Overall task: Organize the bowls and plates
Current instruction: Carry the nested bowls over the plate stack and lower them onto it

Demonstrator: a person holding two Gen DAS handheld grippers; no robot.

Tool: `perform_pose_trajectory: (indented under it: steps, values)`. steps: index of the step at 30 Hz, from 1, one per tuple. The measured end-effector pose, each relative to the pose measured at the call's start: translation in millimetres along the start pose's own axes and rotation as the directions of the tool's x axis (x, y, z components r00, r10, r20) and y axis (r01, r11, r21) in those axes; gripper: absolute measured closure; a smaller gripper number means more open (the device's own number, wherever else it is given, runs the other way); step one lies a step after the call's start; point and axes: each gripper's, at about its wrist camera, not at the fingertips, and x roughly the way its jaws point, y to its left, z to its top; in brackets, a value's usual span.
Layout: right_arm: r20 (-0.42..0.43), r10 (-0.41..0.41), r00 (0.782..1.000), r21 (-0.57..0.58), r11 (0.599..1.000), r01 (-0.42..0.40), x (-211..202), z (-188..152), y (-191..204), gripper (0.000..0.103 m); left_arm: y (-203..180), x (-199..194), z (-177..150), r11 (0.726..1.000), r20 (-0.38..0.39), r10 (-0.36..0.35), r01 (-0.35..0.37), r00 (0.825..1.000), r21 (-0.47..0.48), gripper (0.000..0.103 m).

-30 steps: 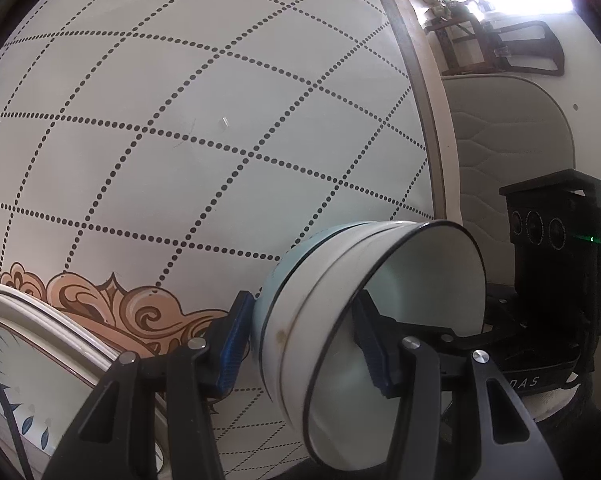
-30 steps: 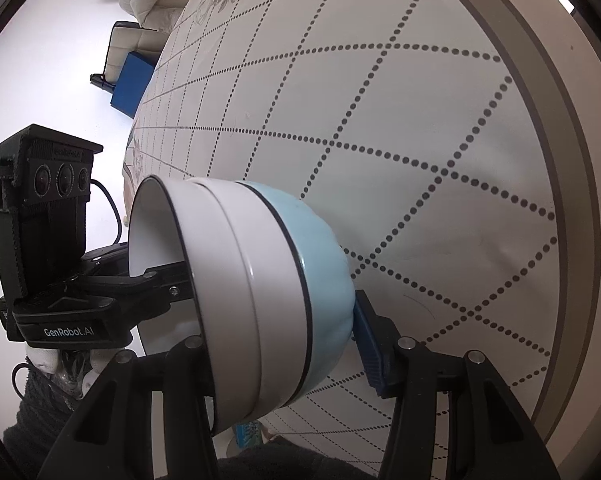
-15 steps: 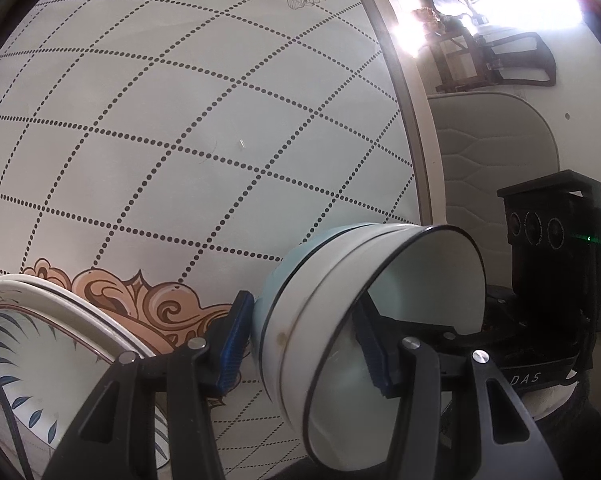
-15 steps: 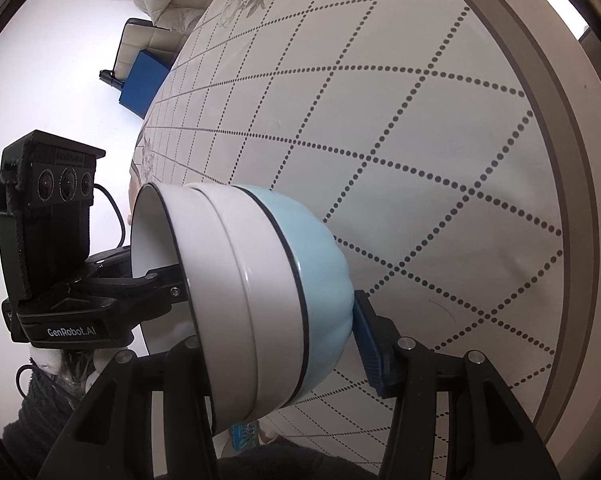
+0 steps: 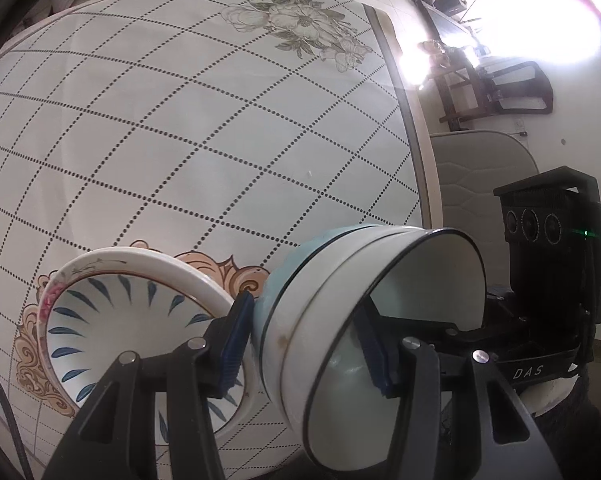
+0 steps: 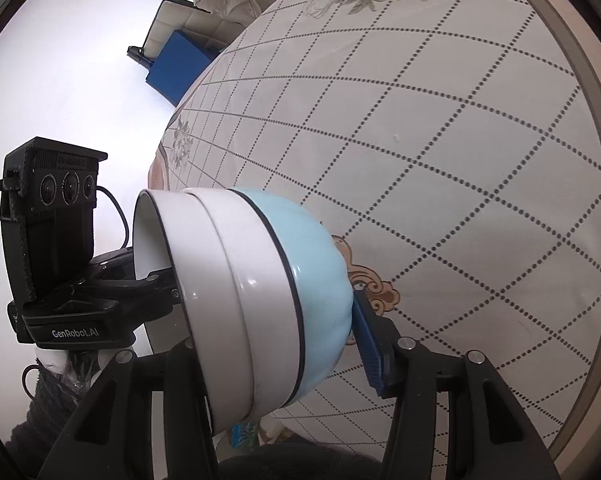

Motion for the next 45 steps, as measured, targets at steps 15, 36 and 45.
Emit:
perform_pose_trajectory:
  steps: [15,36,45]
  values:
    - [-0.084,0.016,0.996,-0.051,0.998,-0.02,73.3,-18.9,61.8,0.05,84.3,-34.6,-43.6,0.996,0.036,0.02,-0.017,0.999,-0.089,0.055]
    - [-0.127,-0.003,0.992,-0.046,0.999,-0.003,135.4,-18.8,69.5,0.05,143.3,-23.0,-59.0,0.99,0.01,0.002,0.0,1.0,-0.141,0.055]
    - [-0.136,-0.013,0.991,-0.046,0.999,0.007,146.1,-14.2,75.2,0.05,153.2,-20.7,-60.9,0.99,0.011,0.004,-0.002,1.0,-0.141,0.055]
